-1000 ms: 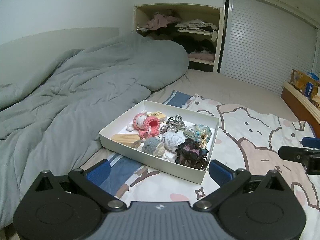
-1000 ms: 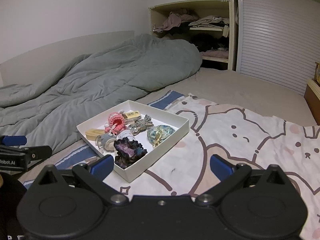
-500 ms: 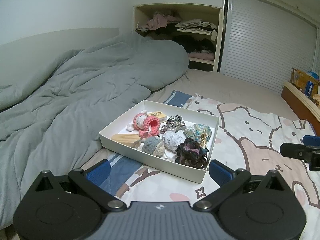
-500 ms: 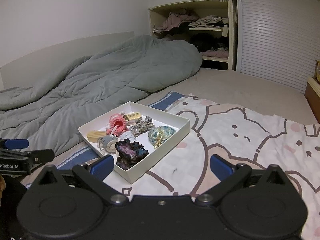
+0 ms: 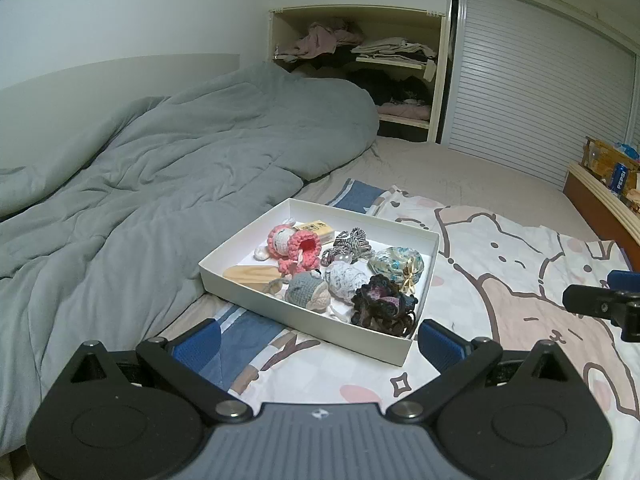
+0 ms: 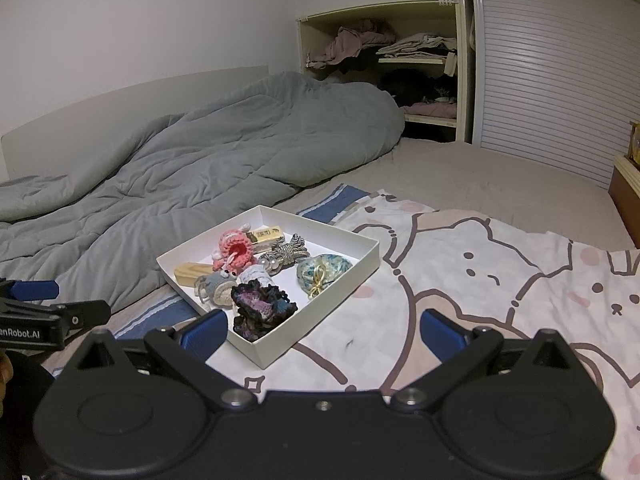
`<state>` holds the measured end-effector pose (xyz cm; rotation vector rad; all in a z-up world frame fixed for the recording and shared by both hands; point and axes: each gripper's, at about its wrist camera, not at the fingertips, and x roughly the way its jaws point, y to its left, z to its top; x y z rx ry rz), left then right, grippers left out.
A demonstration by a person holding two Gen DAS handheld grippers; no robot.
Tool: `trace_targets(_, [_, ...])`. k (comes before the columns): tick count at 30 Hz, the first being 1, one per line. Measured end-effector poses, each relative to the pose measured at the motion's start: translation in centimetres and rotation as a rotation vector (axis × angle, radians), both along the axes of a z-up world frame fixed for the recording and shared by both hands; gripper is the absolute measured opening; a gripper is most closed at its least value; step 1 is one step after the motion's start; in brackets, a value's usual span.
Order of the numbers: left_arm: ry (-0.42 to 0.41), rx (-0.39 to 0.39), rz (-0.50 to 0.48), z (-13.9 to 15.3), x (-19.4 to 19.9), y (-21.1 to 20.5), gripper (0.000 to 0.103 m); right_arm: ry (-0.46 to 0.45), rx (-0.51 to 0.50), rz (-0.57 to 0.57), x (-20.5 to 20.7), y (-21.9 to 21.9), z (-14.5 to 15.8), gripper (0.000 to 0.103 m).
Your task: Organize objects
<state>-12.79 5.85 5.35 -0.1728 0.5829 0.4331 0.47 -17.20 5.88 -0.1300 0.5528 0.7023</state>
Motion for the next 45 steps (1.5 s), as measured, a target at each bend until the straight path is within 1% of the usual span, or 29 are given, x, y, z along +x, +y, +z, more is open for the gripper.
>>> trace_targets(45, [0.008, 0.006, 0.002, -0.21, -0.08, -0.20, 0.103, -0.002, -0.003, 0.001, -0.18, 0.15, 0.09, 0.103])
